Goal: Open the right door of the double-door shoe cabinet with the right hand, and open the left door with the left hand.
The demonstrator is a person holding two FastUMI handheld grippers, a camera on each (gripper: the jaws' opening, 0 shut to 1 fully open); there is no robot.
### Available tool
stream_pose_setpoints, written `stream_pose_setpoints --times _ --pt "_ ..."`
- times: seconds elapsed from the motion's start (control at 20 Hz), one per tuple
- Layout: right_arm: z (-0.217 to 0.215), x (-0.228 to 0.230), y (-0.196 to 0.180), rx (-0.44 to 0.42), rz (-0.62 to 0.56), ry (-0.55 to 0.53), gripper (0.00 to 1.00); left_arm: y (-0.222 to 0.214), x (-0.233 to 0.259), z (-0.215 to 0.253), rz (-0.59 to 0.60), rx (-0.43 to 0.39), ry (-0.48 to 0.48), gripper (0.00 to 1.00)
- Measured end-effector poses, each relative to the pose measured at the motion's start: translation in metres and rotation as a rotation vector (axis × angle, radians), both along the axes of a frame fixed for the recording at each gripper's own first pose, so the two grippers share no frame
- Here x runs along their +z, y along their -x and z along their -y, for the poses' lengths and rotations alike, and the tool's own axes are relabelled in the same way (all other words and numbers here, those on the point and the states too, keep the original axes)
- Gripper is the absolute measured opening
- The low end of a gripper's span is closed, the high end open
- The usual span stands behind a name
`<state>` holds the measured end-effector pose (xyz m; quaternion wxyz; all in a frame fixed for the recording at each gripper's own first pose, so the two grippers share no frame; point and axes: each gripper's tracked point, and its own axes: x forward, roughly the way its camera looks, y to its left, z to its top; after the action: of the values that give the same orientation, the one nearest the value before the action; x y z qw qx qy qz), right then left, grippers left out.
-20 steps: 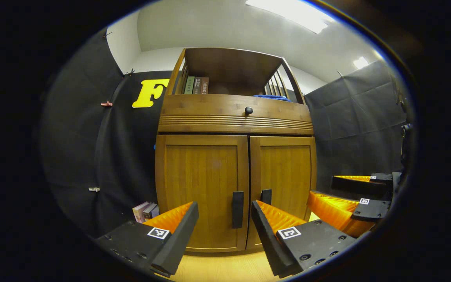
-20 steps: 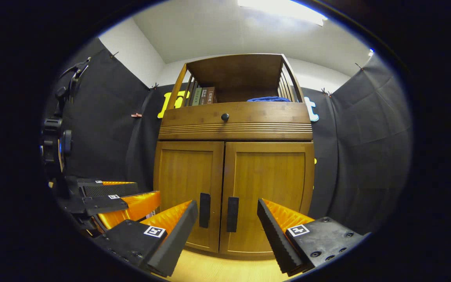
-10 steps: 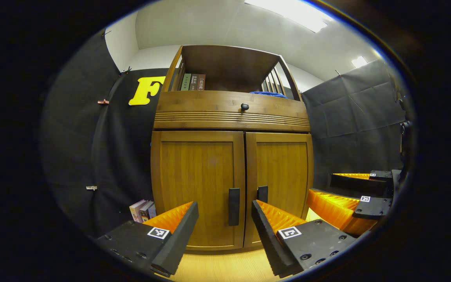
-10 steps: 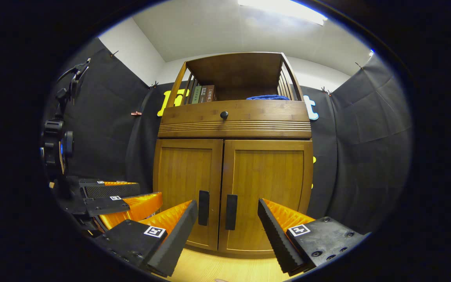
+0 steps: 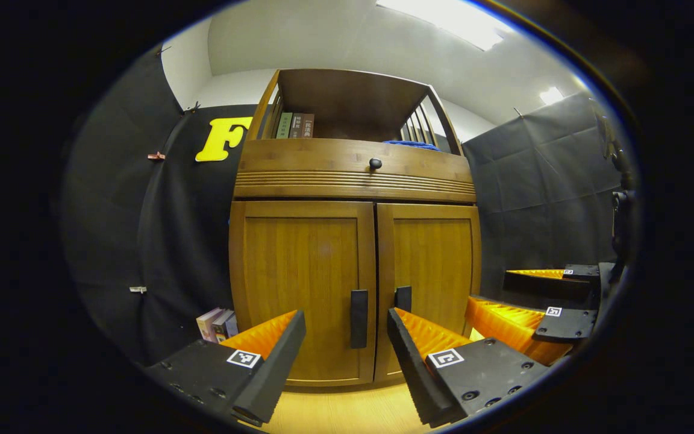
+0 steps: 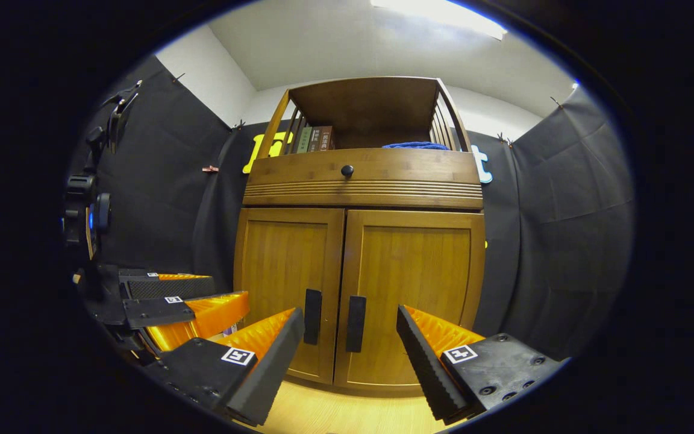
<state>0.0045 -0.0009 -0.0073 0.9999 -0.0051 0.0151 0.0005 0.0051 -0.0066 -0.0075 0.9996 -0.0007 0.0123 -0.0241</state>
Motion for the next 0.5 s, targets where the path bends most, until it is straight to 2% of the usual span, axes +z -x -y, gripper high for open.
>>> stream_pose_setpoints --times 0.5 --pt "0.003 -0.017 -0.027 -0.025 -0.025 -0.001 0.97 -0.007 0.000 -0.009 0.018 -0.006 0.017 0.87"
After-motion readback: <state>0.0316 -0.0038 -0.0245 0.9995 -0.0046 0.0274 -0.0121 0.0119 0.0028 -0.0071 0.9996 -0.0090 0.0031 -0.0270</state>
